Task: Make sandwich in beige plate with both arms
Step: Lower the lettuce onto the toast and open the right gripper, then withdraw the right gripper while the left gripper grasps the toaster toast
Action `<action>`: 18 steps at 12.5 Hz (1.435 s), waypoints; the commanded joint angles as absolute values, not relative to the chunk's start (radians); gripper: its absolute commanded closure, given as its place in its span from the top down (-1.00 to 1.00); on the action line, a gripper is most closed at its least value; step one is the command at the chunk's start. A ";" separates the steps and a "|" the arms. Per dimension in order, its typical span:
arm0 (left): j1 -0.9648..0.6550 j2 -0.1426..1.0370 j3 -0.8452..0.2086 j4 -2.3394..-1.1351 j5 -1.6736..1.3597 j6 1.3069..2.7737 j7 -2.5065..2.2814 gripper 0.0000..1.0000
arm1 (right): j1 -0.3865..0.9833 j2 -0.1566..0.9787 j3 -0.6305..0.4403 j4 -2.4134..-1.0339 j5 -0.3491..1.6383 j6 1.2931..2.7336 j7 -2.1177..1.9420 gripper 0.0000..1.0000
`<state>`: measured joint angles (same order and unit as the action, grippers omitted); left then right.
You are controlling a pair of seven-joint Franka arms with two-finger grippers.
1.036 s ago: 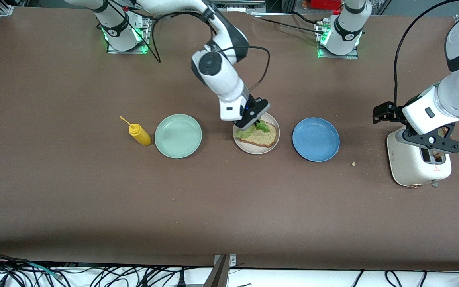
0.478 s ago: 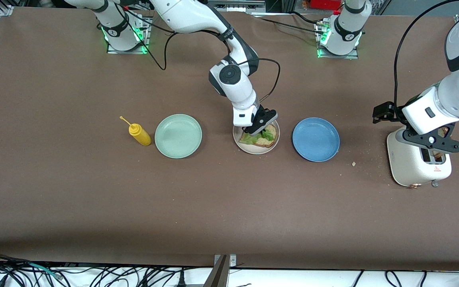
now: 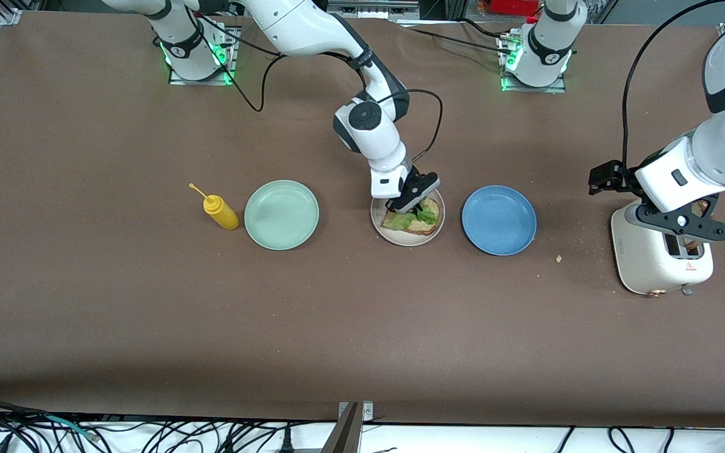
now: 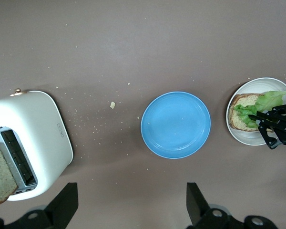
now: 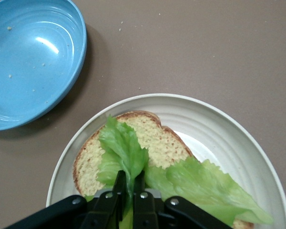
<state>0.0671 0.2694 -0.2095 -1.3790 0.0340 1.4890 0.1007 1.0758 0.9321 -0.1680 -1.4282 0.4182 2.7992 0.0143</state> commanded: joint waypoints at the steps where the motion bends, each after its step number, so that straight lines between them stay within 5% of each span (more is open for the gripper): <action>1: 0.067 0.256 -0.212 -1.382 0.057 1.477 0.094 1.00 | 1.094 1.006 -0.193 -1.402 0.426 2.816 0.023 -1.00; 5: 0.067 0.256 -0.212 -1.384 0.057 1.477 0.094 1.00 | 1.103 1.005 -0.210 -1.408 0.422 2.816 0.011 -1.00; 6: 0.067 0.256 -0.212 -1.384 0.057 1.477 0.095 1.00 | 1.103 1.002 -0.219 -1.408 0.416 2.818 -0.007 0.24; 7: 0.080 0.258 -0.212 -1.385 0.058 1.477 0.101 1.00 | 1.101 0.991 -0.235 -1.411 0.414 2.813 -0.038 0.99; 12: 0.117 0.258 -0.213 -1.396 0.058 1.477 0.112 1.00 | 1.098 0.885 -0.264 -1.408 0.423 2.676 -0.041 1.00; 18: 0.155 0.262 -0.215 -1.401 0.061 1.477 0.112 1.00 | 1.083 0.651 -0.333 -1.459 0.411 2.344 -0.049 1.00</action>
<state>0.1442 0.2702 -0.2077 -1.3901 0.0339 1.4864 0.1030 1.0915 0.7467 -0.3160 -1.3951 0.4164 2.4149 -0.0249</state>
